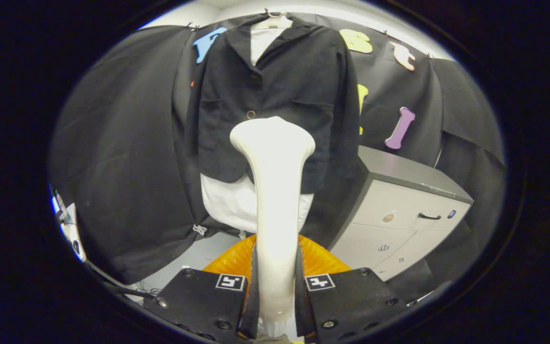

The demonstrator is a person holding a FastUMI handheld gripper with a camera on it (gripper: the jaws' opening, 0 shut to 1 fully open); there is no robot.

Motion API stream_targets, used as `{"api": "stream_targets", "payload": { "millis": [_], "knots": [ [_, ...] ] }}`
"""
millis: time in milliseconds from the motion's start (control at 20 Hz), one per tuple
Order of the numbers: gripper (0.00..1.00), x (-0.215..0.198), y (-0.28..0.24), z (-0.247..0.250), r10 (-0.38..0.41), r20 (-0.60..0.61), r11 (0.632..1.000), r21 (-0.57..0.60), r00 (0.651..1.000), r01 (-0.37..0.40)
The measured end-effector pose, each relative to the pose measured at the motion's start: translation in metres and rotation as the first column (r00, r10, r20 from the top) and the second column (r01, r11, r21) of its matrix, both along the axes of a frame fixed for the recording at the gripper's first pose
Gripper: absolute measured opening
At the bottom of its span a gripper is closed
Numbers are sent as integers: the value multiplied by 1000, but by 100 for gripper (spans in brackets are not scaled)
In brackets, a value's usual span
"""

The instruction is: Iron the clothes twice with a garment steamer, once on the left side and once on the right side.

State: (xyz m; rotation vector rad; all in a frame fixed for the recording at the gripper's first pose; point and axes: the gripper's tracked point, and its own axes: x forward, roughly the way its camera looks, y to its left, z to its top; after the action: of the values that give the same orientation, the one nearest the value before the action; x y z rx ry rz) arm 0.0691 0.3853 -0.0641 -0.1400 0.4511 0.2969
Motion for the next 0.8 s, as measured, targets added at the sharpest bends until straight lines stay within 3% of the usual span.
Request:
{"api": "stream_targets", "payload": {
  "millis": [300, 550, 800],
  "knots": [
    [33, -13, -99, -3, -170, -13, 985, -8, 985, 170],
    [33, -35, -179, 2, -320, -24, 947, 5, 947, 320],
    [33, -70, -235, -1, -387, -41, 921, 26, 921, 388]
  ]
}}
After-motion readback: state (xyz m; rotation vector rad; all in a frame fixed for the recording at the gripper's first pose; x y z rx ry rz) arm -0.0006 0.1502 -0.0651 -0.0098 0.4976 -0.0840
